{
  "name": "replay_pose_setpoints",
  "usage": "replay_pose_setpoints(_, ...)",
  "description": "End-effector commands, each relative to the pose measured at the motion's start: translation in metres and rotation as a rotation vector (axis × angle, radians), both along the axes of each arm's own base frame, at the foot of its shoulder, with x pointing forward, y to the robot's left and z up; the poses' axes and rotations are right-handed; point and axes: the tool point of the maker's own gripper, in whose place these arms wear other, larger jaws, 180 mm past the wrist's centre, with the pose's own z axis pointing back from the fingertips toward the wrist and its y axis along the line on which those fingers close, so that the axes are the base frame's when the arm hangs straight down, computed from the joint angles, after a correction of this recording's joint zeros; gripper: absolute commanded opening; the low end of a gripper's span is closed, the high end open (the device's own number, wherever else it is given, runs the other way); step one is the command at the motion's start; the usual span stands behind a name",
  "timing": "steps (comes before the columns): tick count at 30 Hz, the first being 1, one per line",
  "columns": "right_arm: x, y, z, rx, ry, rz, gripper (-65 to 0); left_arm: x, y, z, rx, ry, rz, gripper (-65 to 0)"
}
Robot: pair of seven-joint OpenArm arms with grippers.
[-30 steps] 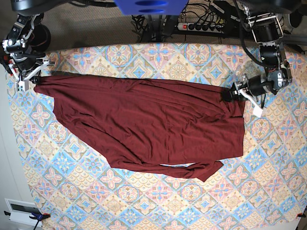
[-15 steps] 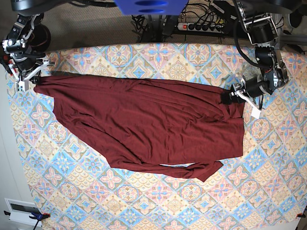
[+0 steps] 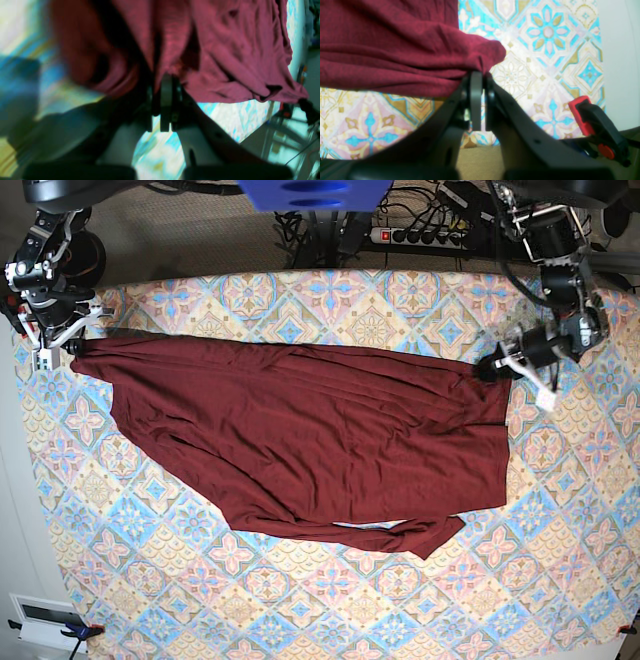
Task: Layout the t-shirt on the table in an organized manner, then fold the t-shirt properly
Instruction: 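Move the left gripper with its held fabric toward the right gripper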
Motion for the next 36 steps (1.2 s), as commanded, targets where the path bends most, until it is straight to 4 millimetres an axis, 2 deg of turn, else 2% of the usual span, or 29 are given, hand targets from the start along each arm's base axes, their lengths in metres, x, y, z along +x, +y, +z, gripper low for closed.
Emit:
replay_pose_setpoints(1, 0.000, -0.005, 0.009, -0.028, -0.018, 0.011, -65.0, 0.001, 0.016, 0.007, 0.046, 0.007, -0.007, -65.0)
replay_pose_setpoints(4, -0.010, -0.003, 0.006, -0.030, 0.007, 0.016, -65.0, -0.010, 0.030, 0.006, 0.078, 0.042, -0.022, -65.0)
replay_pose_setpoints(9, -0.018, 0.001, 0.000, -0.016, 0.025, 0.010, -65.0, -0.014, 0.047, 0.011, 0.120, 0.050, -0.028, -65.0)
replay_pose_setpoints(13, -0.018, 0.000, -0.002, -0.012, 0.025, 0.006, -65.0, -0.010, 0.046, 0.012, 0.121, 0.032, -0.018, -65.0)
replay_pose_setpoints(15, -0.016, 0.000, -0.001, -0.013, 0.021, 0.004, -65.0, -0.001, 0.046, 0.015, 0.127, 0.003, -0.005, -65.0)
replay_pose_setpoints(18, 0.006, -0.002, 0.007, -0.005, -0.037, -0.004, -65.0, 0.009, 0.031, 0.014, 0.102, -0.015, -0.018, -64.9)
replay_pose_setpoints(21, 0.019, -0.006, 0.003, 0.020, -0.036, -0.030, -65.0, 0.014, 0.023, 0.015, 0.094, -0.021, -0.037, -64.8)
replay_pose_setpoints(26, 0.016, -0.010, -0.005, 0.033, 0.040, -0.052, -65.0, 0.014, 0.023, 0.015, 0.093, -0.024, -0.034, -64.7)
replay_pose_setpoints(31, 0.016, -0.008, -0.003, 0.027, 0.035, -0.043, -64.9, 0.013, 0.023, 0.014, 0.093, -0.021, -0.033, -64.7)
replay_pose_setpoints(36, 0.018, -0.008, -0.005, 0.035, 0.034, -0.048, -54.1, 0.013, 0.022, 0.014, 0.092, -0.021, -0.033, -64.7)
